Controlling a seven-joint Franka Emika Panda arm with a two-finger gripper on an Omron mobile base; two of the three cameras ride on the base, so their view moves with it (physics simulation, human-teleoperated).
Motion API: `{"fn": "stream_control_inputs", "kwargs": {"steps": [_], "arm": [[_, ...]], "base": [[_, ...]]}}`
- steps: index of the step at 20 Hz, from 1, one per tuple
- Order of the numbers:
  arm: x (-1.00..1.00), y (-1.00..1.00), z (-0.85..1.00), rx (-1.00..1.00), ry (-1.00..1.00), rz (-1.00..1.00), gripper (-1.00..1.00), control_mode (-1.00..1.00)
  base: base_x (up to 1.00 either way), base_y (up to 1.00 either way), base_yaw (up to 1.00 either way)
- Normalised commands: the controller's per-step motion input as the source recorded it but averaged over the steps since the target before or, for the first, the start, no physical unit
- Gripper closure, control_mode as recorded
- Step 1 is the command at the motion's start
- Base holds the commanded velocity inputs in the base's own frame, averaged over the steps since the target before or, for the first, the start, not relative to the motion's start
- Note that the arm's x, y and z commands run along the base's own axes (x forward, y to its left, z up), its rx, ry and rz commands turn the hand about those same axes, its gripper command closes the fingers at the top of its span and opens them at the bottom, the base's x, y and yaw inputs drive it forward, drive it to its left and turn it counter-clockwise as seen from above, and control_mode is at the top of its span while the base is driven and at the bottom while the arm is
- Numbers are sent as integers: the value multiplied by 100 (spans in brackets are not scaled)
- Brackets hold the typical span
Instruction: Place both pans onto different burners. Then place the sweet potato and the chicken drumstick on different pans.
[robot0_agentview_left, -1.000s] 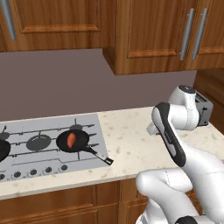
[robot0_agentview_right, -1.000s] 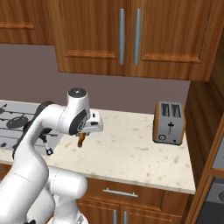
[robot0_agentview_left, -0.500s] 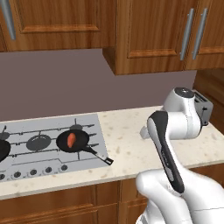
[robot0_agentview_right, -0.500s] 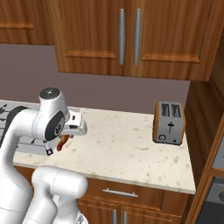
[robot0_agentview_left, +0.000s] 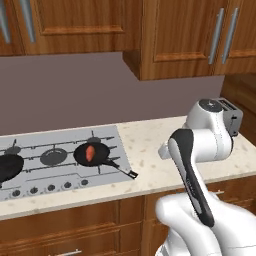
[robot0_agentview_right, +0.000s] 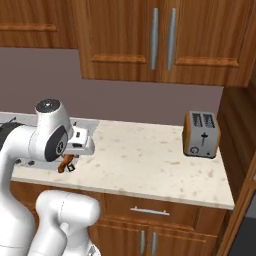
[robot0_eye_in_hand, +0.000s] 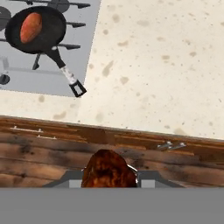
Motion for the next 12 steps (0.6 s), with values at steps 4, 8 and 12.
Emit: {"fn": "stream_control_inputs", "kwargs": {"steps": [4,8,12], "arm": [[0,0,0,0,0,0,100,100],[0,0,0,0,0,0,100,100],[0,0,0,0,0,0,100,100]], "base": [[-35,67,-4],[-30,82,-2],[-24,92,-2]]}}
